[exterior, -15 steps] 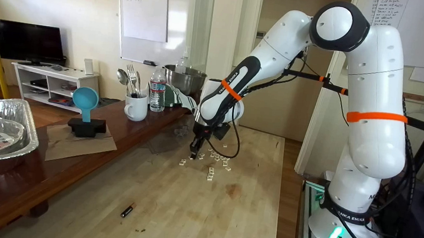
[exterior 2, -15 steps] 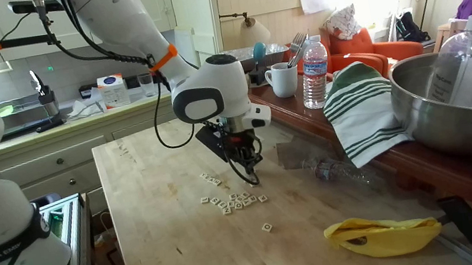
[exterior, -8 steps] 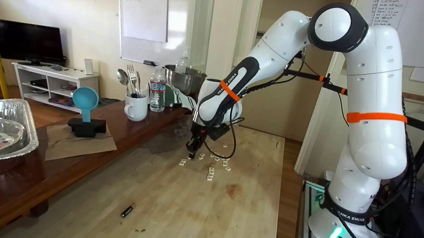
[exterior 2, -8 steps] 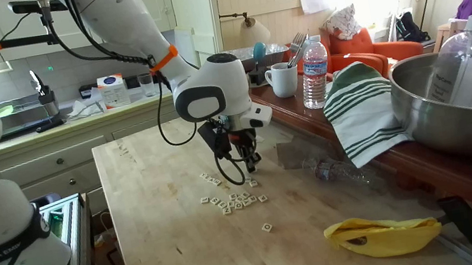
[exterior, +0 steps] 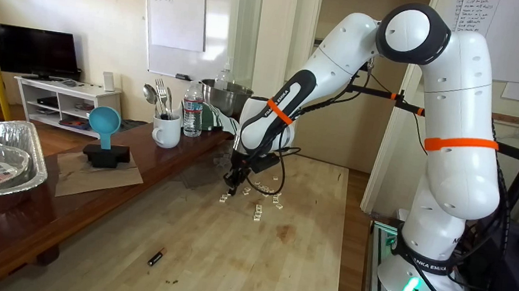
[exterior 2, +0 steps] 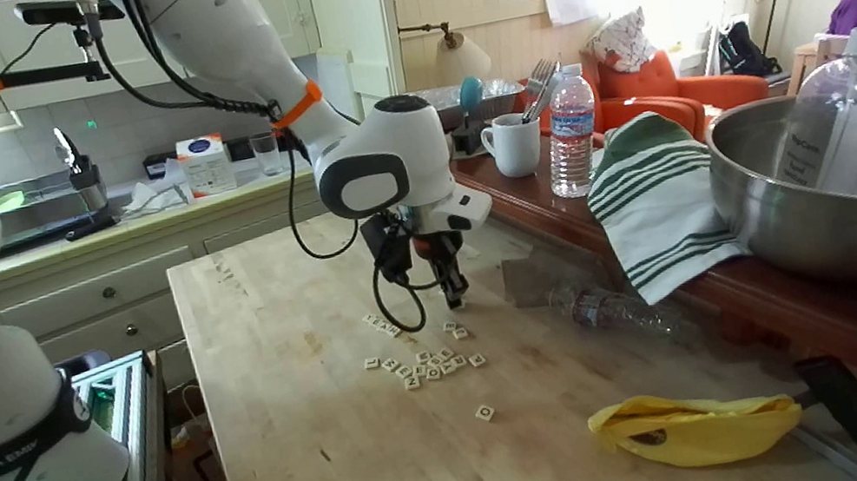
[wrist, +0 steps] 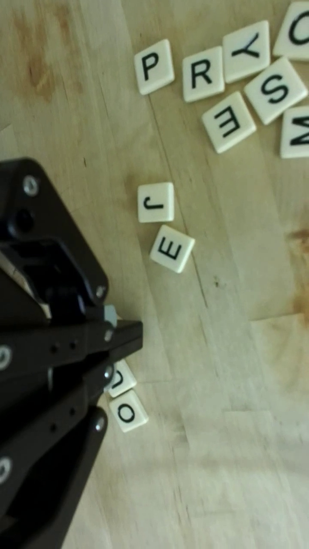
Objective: Move some of the letter tiles backwards
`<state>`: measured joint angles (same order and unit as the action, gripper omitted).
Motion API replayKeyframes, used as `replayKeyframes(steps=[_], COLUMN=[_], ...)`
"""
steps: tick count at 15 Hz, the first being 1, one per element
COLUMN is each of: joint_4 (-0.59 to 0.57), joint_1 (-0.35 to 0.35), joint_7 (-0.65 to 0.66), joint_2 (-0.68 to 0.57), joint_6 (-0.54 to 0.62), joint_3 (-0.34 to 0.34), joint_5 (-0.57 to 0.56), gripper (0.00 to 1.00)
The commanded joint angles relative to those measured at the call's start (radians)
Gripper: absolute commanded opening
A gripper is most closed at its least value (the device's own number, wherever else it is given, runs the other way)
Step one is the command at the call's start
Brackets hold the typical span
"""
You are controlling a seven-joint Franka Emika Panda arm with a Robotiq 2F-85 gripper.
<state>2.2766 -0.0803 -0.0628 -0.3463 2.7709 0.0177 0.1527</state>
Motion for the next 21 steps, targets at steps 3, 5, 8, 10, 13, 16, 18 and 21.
replayKeyframes(steps=[3,5,8,10,13,16,18,21], joint_4=[0.003,0.018,0.032,0.030,0.020,0.014,0.013,0.011], joint_1=[0.010,0.004,-0.007,-0.015,-0.020,-0.027,-0.031,-0.036], joint_7=[0.046,0.036,0.015,-0.012,-0.067,-0.139,-0.177,-0.211], joint_2=[0.003,0.028,0.057,0.063,0.050,0.027,0.014,-0.008], joint_6=[-0.007,-0.006,0.016,0.023,0.030,0.045,0.061,0.102], joint_3=[-0.008,-0.008,-0.001,0.006,0.009,0.019,0.024,0.030], joint_5=[-0.006,-0.005,0.007,0.011,-0.004,-0.012,-0.017,-0.024], gripper=[0.00,0.00,0.00,0.00,0.00,0.00,0.00,0.00])
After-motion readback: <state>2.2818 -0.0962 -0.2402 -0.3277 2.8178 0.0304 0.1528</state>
